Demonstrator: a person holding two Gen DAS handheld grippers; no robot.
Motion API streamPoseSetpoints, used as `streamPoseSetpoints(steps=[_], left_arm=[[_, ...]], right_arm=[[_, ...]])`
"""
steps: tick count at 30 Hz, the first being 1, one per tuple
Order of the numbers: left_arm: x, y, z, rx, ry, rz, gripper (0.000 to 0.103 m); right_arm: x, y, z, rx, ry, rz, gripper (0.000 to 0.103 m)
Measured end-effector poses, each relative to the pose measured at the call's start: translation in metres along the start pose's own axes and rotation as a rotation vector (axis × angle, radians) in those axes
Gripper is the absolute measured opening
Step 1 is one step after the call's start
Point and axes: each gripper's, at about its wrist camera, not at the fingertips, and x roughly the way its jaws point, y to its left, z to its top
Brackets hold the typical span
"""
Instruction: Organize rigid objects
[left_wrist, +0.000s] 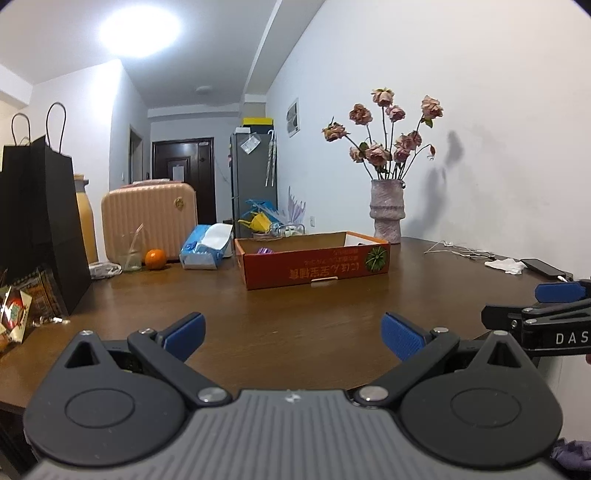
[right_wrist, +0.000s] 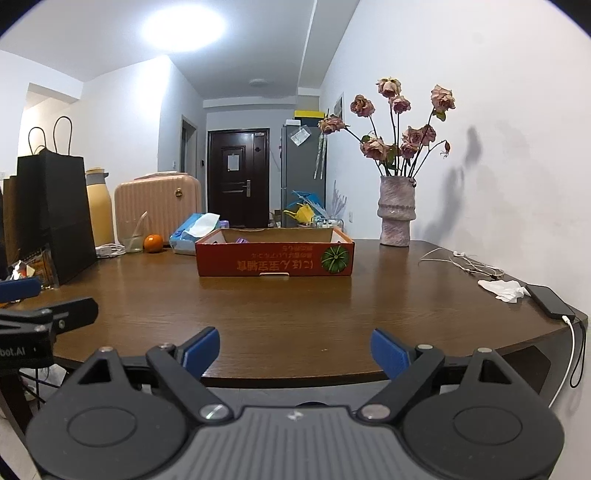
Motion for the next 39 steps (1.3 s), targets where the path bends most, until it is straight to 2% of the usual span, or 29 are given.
streamPoseSetpoints(steps=[2, 7, 39], left_arm=[[0.0008, 0.0028, 0.0002, -0.004, 0.003, 0.002, 0.103], [0.0008, 0.0057, 0.0002, -0.011, 0.004, 0.009, 0.103], [0.0011, 0.0057, -0.0003, -0.007, 0.008, 0.009, 0.103]], right_arm=[[0.0031, 0.0004, 0.0010, 0.000, 0.015, -0.003, 0.095], [0.0025, -0.0014, 0.0006, 0.009, 0.007, -0.014, 0.098], [0.0035, -0.0008, -0.0009, 0.008, 0.014, -0.003, 0.099]])
